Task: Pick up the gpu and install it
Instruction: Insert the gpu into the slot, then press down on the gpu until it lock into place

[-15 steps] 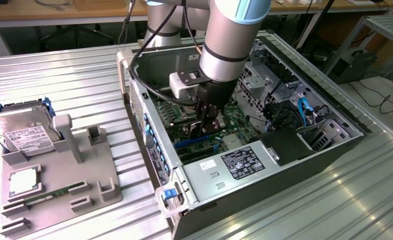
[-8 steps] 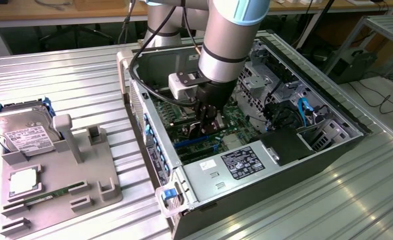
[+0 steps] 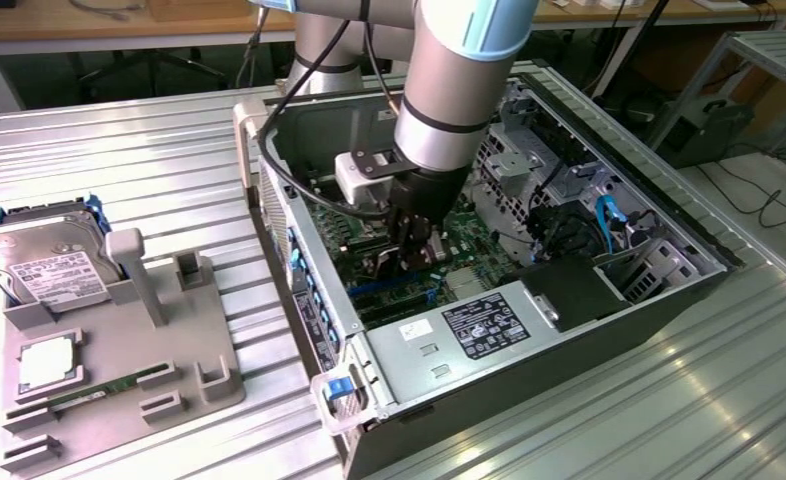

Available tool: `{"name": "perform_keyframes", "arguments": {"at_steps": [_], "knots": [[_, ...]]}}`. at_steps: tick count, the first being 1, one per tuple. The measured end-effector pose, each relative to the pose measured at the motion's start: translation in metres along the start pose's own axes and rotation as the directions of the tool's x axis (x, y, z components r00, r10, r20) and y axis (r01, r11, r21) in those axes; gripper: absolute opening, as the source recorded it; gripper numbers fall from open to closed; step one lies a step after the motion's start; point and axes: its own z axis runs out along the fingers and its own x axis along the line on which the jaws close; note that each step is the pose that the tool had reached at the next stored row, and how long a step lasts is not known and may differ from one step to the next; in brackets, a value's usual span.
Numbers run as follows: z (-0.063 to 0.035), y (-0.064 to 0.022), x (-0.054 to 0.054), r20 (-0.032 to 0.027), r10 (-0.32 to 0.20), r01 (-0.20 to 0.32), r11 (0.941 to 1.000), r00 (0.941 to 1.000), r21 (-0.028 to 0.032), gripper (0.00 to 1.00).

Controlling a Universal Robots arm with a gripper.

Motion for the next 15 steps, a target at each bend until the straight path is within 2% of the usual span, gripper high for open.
{"name": "perform_keyframes", "arguments": {"at_steps": [8, 15], "knots": [[0.0021, -0.0001, -0.0002, 0.0002, 0.000, 0.000, 1.0000, 1.0000, -0.0001, 0.27], [0.0021, -0.0004, -0.0042, -0.0033, 0.000, 0.000, 1.0000, 1.0000, 0.0000, 0.27]]}}
